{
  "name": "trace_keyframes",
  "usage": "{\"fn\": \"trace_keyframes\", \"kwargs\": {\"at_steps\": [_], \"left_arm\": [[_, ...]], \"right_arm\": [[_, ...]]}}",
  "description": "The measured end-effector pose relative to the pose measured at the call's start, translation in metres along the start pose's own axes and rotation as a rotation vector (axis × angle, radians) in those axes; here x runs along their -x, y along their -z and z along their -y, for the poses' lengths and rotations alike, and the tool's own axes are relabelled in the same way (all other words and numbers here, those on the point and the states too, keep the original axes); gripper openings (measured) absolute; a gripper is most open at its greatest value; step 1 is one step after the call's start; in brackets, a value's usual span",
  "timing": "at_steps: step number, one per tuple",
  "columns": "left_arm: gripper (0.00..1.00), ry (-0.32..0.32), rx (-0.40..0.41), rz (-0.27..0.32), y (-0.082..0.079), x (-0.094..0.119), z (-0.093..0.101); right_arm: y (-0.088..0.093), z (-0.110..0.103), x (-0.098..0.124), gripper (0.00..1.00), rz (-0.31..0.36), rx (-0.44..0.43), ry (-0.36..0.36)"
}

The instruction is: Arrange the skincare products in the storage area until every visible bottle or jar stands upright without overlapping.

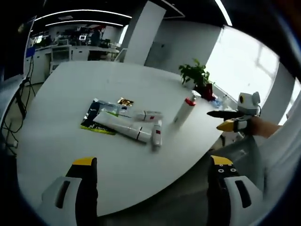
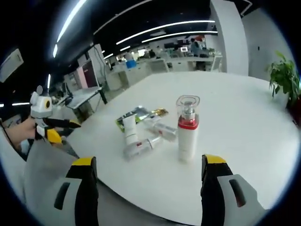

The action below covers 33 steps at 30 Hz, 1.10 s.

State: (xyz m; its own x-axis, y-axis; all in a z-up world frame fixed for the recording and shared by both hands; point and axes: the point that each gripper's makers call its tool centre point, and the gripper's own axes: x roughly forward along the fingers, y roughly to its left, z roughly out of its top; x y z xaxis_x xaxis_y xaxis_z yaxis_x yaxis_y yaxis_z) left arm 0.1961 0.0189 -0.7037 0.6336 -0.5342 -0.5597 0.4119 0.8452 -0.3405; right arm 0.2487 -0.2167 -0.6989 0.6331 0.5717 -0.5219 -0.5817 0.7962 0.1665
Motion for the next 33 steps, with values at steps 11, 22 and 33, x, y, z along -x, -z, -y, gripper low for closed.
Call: {"fn": "trace_keyframes", "kwargs": {"at_steps": [11,22,33], "left_arm": [[0.89,-0.024,0.008,0.010,-0.0019,-0.0002,-0.0054],[0.89,-0.029,0.019,0.012,-0.0018,-0.0003,-0.0078],[0.89,-0.032,0.002,-0.013,0.0024,-0.0023,-0.0079]], "right_arm": [[0.0000,0.0025,0.0013,0.90,0.007,-0.013,0.018],[0.0047,-0.0028,-0.0024,0.90,-0.016,0.019,0.002],[0.0044,-0.0016,-0.0017,0.90,-0.013,0.018,0.009]]}}
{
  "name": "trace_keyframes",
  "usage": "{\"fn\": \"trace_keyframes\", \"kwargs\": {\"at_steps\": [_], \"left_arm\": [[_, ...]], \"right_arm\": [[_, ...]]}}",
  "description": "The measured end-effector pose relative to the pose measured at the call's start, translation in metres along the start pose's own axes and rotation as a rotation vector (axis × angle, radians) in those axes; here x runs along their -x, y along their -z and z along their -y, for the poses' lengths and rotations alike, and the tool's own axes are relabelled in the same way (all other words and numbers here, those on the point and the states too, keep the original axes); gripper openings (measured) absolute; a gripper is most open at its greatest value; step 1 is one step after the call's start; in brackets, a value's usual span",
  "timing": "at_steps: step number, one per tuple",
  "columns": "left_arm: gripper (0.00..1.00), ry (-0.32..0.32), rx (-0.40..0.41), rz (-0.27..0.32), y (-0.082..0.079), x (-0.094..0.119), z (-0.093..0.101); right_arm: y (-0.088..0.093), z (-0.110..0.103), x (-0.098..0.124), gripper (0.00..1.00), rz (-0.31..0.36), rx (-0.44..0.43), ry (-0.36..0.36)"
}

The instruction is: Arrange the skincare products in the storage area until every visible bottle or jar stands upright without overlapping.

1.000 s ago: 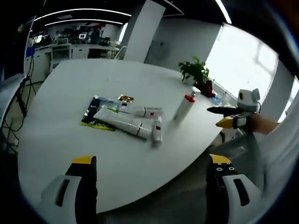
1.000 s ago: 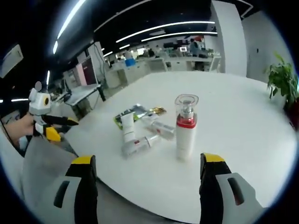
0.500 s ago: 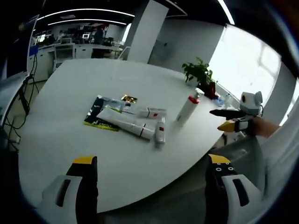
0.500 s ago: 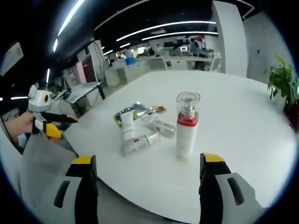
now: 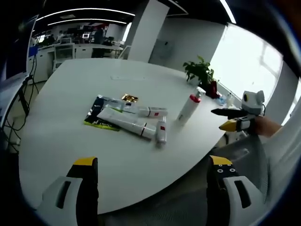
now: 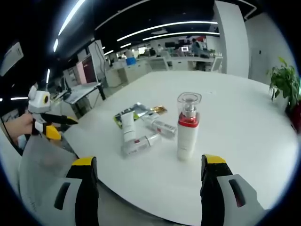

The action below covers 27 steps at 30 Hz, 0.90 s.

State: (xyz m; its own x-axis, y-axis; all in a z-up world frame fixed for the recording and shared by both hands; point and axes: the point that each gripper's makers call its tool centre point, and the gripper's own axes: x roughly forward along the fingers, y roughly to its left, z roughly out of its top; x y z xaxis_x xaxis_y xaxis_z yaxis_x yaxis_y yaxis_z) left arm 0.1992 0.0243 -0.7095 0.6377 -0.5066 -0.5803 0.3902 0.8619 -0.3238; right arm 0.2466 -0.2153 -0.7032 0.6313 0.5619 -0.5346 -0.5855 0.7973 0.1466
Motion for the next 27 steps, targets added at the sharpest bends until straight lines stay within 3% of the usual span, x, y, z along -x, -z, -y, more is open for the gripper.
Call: {"fn": "trace_keyframes", "kwargs": {"at_steps": [8,14,27], "left_arm": [[0.91,0.031,0.003,-0.034,0.005,-0.006,0.003],[0.91,0.013,0.018,-0.048,0.003,-0.012,0.002],[0.90,-0.007,0.000,-0.072,-0.015,-0.033,-0.002]], "right_arm": [[0.001,0.000,0.000,0.89,0.000,-0.003,-0.004],[0.000,0.000,0.000,0.89,0.006,-0.012,-0.004],[0.002,-0.002,-0.001,0.89,-0.001,0.007,-0.019]]}}
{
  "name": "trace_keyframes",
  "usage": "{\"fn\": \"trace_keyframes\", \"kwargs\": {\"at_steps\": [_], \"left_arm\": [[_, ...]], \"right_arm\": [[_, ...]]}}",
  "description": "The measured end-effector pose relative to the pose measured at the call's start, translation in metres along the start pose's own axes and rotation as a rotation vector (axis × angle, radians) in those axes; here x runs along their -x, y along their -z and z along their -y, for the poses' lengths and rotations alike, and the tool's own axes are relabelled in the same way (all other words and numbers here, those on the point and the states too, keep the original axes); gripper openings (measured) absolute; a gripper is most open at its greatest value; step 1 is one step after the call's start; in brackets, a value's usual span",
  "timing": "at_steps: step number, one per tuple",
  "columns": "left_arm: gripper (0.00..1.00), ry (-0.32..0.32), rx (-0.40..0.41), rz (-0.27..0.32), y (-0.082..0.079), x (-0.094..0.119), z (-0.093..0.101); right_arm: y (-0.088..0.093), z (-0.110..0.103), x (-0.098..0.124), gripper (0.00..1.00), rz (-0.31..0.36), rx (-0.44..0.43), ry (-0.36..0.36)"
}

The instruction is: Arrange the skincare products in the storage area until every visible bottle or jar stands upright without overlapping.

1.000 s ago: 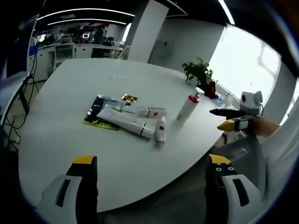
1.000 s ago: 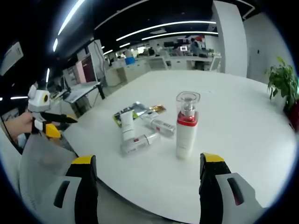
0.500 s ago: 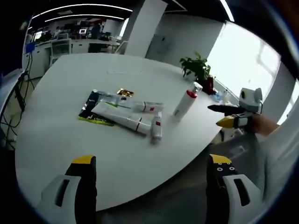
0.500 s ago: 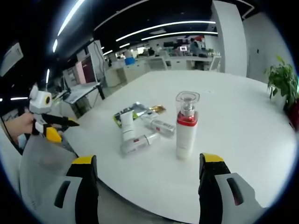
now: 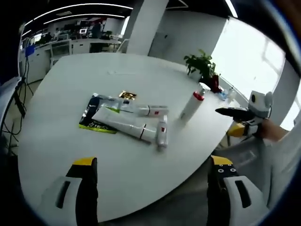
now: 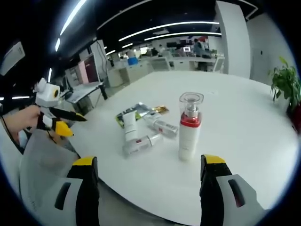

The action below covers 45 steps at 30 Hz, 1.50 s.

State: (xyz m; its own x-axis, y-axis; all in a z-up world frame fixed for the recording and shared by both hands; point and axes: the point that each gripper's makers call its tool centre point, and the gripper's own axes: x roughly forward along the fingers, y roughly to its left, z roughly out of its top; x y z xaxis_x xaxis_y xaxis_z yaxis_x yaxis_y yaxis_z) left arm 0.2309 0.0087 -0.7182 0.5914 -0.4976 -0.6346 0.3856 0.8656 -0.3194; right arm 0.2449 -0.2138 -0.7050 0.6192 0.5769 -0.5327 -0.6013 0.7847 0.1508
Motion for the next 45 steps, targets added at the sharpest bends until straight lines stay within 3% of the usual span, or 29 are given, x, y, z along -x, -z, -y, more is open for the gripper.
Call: {"fn": "trace_keyframes", "kwargs": {"at_steps": [10,19,35,45], "left_arm": [[0.89,-0.020,0.031,-0.046,-0.001,-0.022,-0.007],[0.88,-0.100,0.102,-0.079,-0.010,-0.040,-0.020],[0.86,-0.098,0.110,-0.154,-0.006,-0.075,-0.021],[0.85,-0.210,0.197,-0.166,-0.012,-0.096,-0.044]], "right_arm": [[0.000,0.002,0.001,0.89,0.006,-0.024,0.006],[0.001,0.003,0.000,0.89,-0.004,-0.029,0.009],[0.005,0.003,-0.001,0.89,-0.030,-0.013,0.014],[0.007,0.005,-0.001,0.89,-0.045,-0.005,0.026]]}}
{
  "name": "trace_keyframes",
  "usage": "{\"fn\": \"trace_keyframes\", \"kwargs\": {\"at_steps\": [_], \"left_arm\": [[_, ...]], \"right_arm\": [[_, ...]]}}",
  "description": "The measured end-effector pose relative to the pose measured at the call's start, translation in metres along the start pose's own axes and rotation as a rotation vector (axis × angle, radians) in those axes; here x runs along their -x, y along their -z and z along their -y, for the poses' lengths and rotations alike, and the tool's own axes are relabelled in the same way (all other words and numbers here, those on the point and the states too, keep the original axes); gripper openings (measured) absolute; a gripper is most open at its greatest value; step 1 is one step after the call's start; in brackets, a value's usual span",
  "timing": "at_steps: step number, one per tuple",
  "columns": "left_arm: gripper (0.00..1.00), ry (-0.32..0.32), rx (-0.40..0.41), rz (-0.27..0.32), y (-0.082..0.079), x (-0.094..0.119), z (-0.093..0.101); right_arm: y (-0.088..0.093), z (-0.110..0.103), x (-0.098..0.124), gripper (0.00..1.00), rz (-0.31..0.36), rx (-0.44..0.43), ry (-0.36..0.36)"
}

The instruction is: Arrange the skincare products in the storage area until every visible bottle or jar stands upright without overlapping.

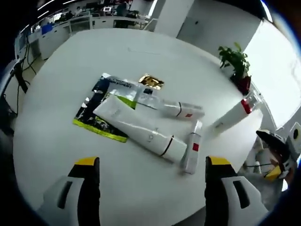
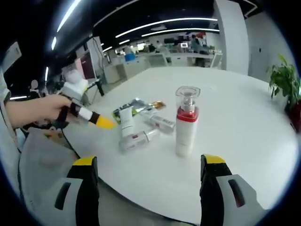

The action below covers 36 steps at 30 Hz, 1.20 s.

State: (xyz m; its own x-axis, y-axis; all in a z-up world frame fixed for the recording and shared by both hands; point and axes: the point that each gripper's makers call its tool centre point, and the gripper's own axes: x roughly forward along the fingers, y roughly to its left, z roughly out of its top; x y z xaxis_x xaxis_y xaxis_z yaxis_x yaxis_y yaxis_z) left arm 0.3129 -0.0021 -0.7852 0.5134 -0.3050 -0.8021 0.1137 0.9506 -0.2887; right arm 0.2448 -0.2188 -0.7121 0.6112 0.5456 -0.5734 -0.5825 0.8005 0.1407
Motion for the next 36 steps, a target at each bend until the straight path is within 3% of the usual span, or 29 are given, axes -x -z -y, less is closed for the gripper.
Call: {"fn": "trace_keyframes", "kwargs": {"at_steps": [8,15,20,27,31,36], "left_arm": [[0.84,-0.067,0.048,-0.005,-0.013,-0.021,-0.005],[0.83,-0.116,0.070,-0.012,-0.019,-0.033,-0.008],[0.82,-0.184,0.071,-0.035,-0.017,-0.043,-0.015],[0.73,-0.206,0.101,-0.046,-0.019,-0.060,-0.012],[0.68,-0.259,0.068,-0.073,-0.017,-0.062,-0.018],[0.71,-0.269,0.037,-0.057,-0.021,-0.064,-0.020]], "right_arm": [[0.004,-0.001,-0.002,0.89,-0.026,0.021,0.002],[0.004,0.008,0.000,0.88,-0.017,-0.013,0.031],[0.005,0.006,-0.001,0.88,-0.023,-0.020,0.023],[0.006,0.006,-0.001,0.88,-0.030,-0.018,0.022],[0.007,0.006,-0.001,0.88,-0.033,-0.021,0.022],[0.008,0.006,-0.002,0.88,-0.037,-0.025,0.020]]}}
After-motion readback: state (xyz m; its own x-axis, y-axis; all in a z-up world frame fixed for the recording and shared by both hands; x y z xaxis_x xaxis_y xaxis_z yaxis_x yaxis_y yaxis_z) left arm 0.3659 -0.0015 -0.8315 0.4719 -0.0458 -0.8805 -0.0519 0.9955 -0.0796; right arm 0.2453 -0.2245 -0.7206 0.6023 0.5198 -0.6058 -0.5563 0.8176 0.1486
